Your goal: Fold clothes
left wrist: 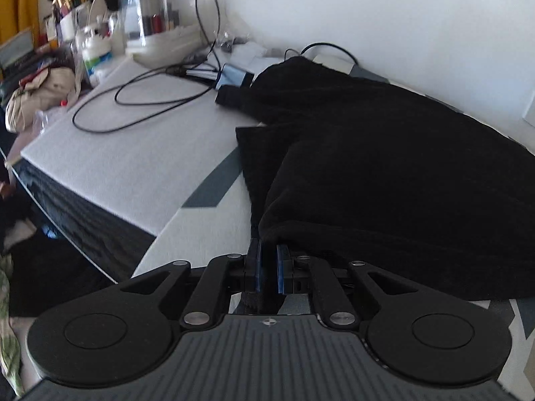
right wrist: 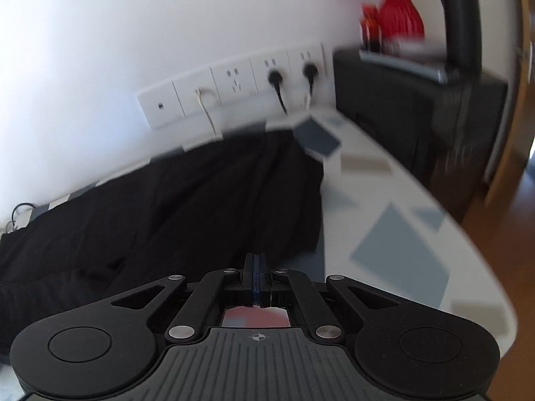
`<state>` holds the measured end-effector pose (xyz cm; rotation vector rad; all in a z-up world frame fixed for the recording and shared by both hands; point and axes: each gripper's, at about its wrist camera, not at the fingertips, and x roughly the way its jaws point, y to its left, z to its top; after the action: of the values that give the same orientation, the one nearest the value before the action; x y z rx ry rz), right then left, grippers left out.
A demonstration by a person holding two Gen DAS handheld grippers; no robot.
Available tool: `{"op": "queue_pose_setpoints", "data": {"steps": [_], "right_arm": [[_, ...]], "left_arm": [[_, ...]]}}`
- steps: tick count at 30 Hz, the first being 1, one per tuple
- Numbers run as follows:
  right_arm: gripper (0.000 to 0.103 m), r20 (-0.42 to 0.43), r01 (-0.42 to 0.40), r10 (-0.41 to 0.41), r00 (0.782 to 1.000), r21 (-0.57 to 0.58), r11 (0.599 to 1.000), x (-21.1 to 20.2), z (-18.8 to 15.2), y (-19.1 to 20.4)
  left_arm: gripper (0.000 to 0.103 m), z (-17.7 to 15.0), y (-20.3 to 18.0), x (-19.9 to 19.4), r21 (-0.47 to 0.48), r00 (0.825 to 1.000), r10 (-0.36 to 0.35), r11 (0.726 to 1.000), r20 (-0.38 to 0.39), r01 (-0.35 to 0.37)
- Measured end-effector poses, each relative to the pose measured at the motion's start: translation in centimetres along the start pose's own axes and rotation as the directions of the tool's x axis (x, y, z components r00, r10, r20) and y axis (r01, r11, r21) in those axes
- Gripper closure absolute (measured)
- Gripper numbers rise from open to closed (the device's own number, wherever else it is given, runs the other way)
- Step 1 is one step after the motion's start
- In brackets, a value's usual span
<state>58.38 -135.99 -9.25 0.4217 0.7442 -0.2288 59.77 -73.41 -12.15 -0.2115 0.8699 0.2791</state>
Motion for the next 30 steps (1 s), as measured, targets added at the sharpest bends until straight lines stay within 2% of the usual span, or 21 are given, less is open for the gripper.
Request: {"op": "queue_pose_setpoints", "data": {"steps": [2, 3, 4, 6, 8, 10, 11, 13, 15, 16, 17, 20, 22, 23, 24, 26, 28, 30], "right_arm": [[0.096, -0.023, -0.023, 0.024, 0.999, 0.053, 0.998, 0.9, -0.6, 0.3], [0.093, -0.030, -0.035, 0.037, 0.999, 0.068, 0.997, 1.2, -0.9, 0.7], [0.090, -0.037, -0.047, 0.050, 0.998, 0.081, 0.996, 1.4, -1.2, 1.0], [0.086, -0.039, -0.062, 0.065, 0.997, 0.069, 0.996, 1.3, -2.1, 2.7], [0.072, -0.048, -0.079, 0.082, 0.995, 0.058, 0.995, 1.8, -2.3, 4.1], [0.064, -0.061, -0.101, 0.105, 0.993, 0.061, 0.993, 2.5, -2.2, 5.3], [0.054, -0.073, -0.112, 0.118, 0.990, 0.072, 0.991, 2.9, -2.0, 6.0], [0.042, -0.093, -0.114, 0.122, 0.988, 0.089, 0.990, 4.0, -1.5, 7.3], [0.039, -0.107, -0.098, 0.108, 0.988, 0.092, 0.991, 5.3, -1.1, 8.7], [0.031, -0.114, -0.091, 0.101, 0.988, 0.093, 0.992, 6.0, -0.8, 9.3], [0.028, -0.121, -0.083, 0.094, 0.988, 0.095, 0.992, 6.7, -0.6, 10.0], [0.026, -0.138, -0.055, 0.068, 0.988, 0.096, 0.994, 7.2, -0.8, 10.2], [0.026, -0.149, -0.037, 0.051, 0.988, 0.097, 0.995, 7.6, -0.9, 10.2], [0.033, -0.154, -0.027, 0.042, 0.987, 0.097, 0.995, 7.7, -1.0, 10.2], [0.041, -0.160, -0.018, 0.034, 0.987, 0.098, 0.995, 7.9, -1.1, 10.2], [0.079, -0.171, 0.001, 0.016, 0.985, 0.098, 0.995, 8.2, -1.3, 10.2], [0.089, -0.182, 0.019, -0.001, 0.983, 0.098, 0.995, 8.6, -1.4, 10.2], [0.093, -0.193, 0.038, -0.018, 0.981, 0.098, 0.994, 8.9, -1.6, 10.2]], "left_arm": [[0.088, -0.2, 0.8, -0.2, -0.053, 0.999, -0.031, 0.998, -0.017, 0.030], [0.079, -0.2, 1.2, -0.4, -0.074, 0.999, -0.044, 0.996, -0.027, 0.042], [0.061, -0.2, 1.7, -0.6, -0.098, 0.998, -0.053, 0.994, -0.040, 0.049], [0.042, -0.2, 2.7, -1.1, -0.153, 0.996, -0.076, 0.986, -0.054, 0.067], [0.041, -0.2, 4.2, -1.7, -0.225, 0.992, -0.119, 0.969, -0.050, 0.105], [0.041, -0.3, 5.7, -1.8, -0.334, 0.981, -0.184, 0.930, -0.065, 0.152], [0.041, -0.5, 6.4, -1.7, -0.397, 0.973, -0.222, 0.900, -0.068, 0.178], [0.040, -0.8, 7.6, -1.7, -0.509, 0.954, -0.294, 0.831, -0.064, 0.223], [0.036, -1.0, 8.0, -1.7, -0.580, 0.934, -0.356, 0.770, -0.043, 0.267], [0.033, -1.1, 7.8, -1.6, -0.593, 0.923, -0.382, 0.751, -0.032, 0.291], [0.033, -1.1, 7.6, -1.5, -0.598, 0.915, -0.402, 0.740, -0.028, 0.306], [0.033, -0.9, 6.5, -1.0, -0.611, 0.890, -0.455, 0.712, -0.026, 0.346], [0.031, -0.6, 5.5, -0.4, -0.630, 0.863, -0.506, 0.677, -0.022, 0.381], [0.030, -0.5, 5.0, 0.0, -0.634, 0.853, -0.521, 0.667, -0.023, 0.390], [0.028, -0.4, 4.6, 0.4, -0.633, 0.856, -0.516, 0.673, -0.033, 0.382], [0.028, -0.1, 3.8, 1.4, -0.621, 0.887, -0.455, 0.717, -0.070, 0.318], [0.028, 0.0, 3.4, 2.8, -0.611, 0.910, -0.404, 0.746, -0.097, 0.266], [0.028, -0.2, 3.5, 3.9, -0.632, 0.912, -0.393, 0.737, -0.115, 0.238]]}}
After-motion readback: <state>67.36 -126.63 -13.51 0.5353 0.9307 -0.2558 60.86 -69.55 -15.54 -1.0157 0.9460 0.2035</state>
